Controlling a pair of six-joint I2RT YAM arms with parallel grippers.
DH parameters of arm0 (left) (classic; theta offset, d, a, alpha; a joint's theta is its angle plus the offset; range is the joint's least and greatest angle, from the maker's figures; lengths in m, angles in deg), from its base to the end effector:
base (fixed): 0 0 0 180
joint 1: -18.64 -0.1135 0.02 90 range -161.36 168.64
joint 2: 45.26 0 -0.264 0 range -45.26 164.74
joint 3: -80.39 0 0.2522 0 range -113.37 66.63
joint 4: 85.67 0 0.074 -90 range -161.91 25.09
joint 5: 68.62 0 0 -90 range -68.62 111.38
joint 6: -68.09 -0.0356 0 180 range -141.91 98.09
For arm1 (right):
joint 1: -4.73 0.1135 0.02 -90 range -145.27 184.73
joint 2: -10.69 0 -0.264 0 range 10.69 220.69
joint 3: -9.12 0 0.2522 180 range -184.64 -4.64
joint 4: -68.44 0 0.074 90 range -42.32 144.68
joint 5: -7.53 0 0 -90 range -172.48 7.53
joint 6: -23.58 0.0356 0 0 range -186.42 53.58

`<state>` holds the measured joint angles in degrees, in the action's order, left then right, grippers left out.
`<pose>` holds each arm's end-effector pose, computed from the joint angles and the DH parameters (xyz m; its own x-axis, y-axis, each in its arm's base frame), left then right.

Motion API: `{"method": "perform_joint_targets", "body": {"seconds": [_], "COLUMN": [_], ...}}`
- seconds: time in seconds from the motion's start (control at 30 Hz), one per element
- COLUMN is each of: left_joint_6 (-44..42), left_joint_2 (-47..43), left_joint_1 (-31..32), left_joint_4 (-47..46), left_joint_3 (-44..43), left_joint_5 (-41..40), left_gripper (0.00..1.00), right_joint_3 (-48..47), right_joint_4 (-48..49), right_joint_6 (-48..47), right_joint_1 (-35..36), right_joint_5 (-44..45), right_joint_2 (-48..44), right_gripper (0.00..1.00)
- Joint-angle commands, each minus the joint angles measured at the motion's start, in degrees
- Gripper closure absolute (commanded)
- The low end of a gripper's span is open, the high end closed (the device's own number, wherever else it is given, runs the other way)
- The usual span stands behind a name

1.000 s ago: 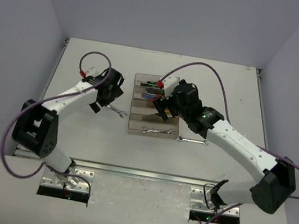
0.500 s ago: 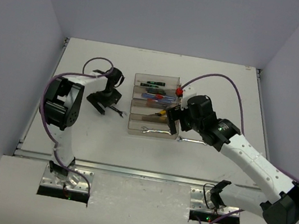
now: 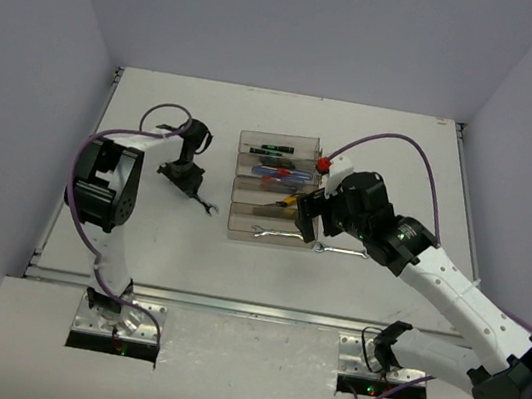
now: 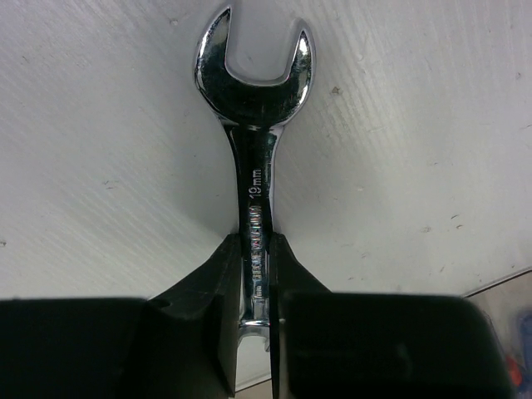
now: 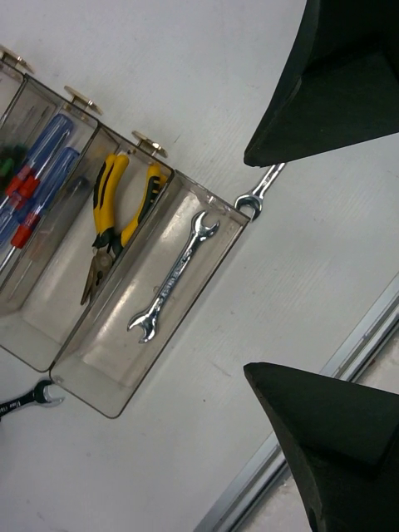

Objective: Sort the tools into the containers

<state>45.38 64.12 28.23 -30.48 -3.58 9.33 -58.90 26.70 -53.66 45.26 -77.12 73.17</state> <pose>0.3495 -0.0515 0.1470 -0.4948 -0.8313 -0.2530 -0.8474 0.5261 -0.0711 0.1826 0.1517 0.3073 -0.5681 -0.1964 -0.7992 -0.4761 0.8705 0.1245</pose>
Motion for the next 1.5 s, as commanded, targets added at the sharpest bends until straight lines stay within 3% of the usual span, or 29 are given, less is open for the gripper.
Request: {"method": "perform_joint_targets", "body": {"seconds": [0.0,0.3,0.47,0.6,0.97,1.27,1.47], "left_joint_6": [-1.5,-5.0,-6.5,-9.5,15.8,36.8,46.4], "left_joint_2": [-0.9,-29.3,-39.0,-43.2,-41.0,-28.6,-21.5], "left_joint_1": [-0.6,0.6,3.1,11.2,26.5,36.4,39.6], "left_joint_4": [-5.1,-18.5,-23.1,-27.2,-28.3,-29.8,-30.2], "left_joint_3": [5.9,25.4,28.5,27.4,23.8,18.8,16.4], "left_joint_5": [0.5,-2.8,-2.9,-5.0,-20.8,-26.3,-25.5], "left_gripper": [1.0,1.0,1.0,1.0,1.0,1.0,1.0], "right_joint_3": [0.6,2.2,2.0,1.7,2.0,1.6,0.4], "right_joint_4": [3.1,4.7,4.7,4.1,2.3,0.3,-2.4], "right_joint_6": [1.0,1.0,0.8,0.4,1.1,1.7,1.6], "right_joint_1": [0.1,0.1,0.0,0.0,-0.3,-0.9,-1.4], "right_joint_5": [-5.1,-6.2,-4.9,-2.6,1.5,3.4,4.3], "right_joint_2": [-1.9,-3.2,-3.0,-3.7,-6.2,-8.4,-9.2], "right_gripper": [0.01,0.01,0.01,0.01,0.01,0.01,0.01]}}
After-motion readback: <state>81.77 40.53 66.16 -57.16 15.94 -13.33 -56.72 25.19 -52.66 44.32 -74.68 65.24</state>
